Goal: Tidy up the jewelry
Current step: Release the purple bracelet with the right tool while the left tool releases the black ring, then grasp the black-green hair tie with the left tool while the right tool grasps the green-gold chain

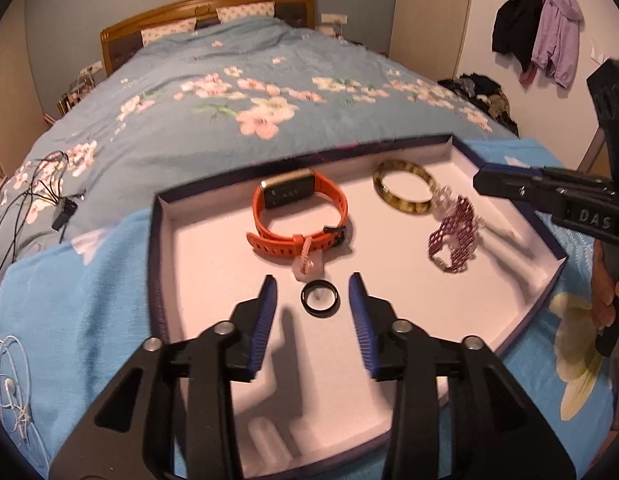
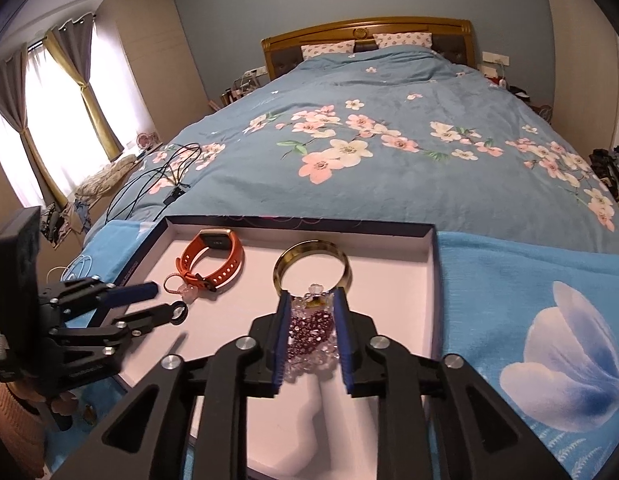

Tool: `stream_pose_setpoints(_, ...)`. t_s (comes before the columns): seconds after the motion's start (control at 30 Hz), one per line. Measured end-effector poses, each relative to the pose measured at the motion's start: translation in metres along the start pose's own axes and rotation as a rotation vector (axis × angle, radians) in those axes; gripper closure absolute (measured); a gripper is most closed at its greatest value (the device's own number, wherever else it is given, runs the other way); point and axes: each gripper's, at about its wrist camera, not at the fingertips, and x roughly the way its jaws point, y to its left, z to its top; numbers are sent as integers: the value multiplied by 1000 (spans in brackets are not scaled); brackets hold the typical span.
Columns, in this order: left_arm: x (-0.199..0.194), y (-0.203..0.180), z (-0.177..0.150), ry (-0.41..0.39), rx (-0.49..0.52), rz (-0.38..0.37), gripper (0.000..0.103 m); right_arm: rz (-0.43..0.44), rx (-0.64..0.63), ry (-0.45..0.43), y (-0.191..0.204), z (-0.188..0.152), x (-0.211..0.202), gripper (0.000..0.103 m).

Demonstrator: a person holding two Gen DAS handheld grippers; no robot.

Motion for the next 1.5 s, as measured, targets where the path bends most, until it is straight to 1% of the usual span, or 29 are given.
stream_pose_setpoints(0.1,-20,1,0,-50,11,22,59,-3,-9,-27,2,-2,-13,77)
stream_pose_setpoints(0.23,-52,-1,-6,-118,23,32,52,7,-67,-63,16,-8,-35,74)
stream_pose_setpoints(0.3,-68,0,-12,-140,27,41,52,18,-104,-74,24,-13,-45,70)
stream_pose_setpoints(0.43,-92,0,-28,-163,25,29,52,68,-199,-69,47,-30,-65,69)
stream_pose_setpoints(0.6,-110,-5,-59,-150,53,30,49,127,-261,-25,66,-54,-73,68)
stream_pose_setpoints(0.77,-112,-17,-90,-106,79,38,49,151,-285,44,79,-82,-68,68)
stream_pose_setpoints(0.9,-113,-21,-106,-84,77,18,48,172,-292,97,86,-100,-63,68)
stream_pose_setpoints(1.13,-116,-29,-118,-75,95,3,48,199,-298,140,97,-119,-62,68)
stream_pose_setpoints(1.23,-117,-35,-121,-73,119,-16,48,201,-299,149,98,-123,-60,68)
stream_pose_setpoints(1.5,-107,-47,-121,-28,150,-56,49,179,-321,162,103,-130,-58,68)
